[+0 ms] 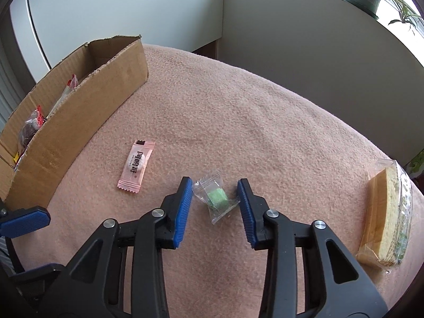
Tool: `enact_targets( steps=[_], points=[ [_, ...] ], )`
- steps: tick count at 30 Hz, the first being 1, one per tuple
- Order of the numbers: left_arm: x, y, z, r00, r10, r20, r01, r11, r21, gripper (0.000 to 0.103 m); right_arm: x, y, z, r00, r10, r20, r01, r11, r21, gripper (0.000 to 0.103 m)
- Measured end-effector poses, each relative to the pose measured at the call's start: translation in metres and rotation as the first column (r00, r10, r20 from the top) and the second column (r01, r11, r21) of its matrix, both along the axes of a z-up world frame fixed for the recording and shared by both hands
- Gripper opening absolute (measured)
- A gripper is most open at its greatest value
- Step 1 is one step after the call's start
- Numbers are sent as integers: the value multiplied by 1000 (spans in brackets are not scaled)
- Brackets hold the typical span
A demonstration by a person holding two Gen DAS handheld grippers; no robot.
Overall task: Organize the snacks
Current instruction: 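Move both open tools back, left toward the pink candy, right toward the green jelly cube, then grasp the pink candy with the left tool while the right tool grasps the green jelly cube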
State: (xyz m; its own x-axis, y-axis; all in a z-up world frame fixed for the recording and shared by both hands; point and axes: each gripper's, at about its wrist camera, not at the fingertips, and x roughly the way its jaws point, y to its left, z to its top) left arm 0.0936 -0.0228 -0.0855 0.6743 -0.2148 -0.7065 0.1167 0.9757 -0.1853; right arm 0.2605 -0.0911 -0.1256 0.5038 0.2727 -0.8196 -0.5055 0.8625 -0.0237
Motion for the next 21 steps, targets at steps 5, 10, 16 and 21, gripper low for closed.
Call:
enact_targets(
  steps=[5, 10, 16, 21],
  points=[
    [23, -14, -10, 1000, -1, -22, 1, 1000, 31, 38, 7, -24, 1, 1000, -30, -8, 30, 999, 30, 32],
    [52, -18, -21, 997, 51, -51, -48, 997, 56, 38, 6, -45, 3, 998, -56, -13, 57, 997, 54, 31],
    [81, -18, -29, 992, 97, -76, -91, 993, 76, 38, 5, -49, 2, 998, -61, -14, 62, 996, 71, 31],
    [95, -15, -40, 987, 119, -112, -110, 990, 84, 38, 1, -53, 4, 998, -65, -13, 66, 995, 72, 31]
  ],
)
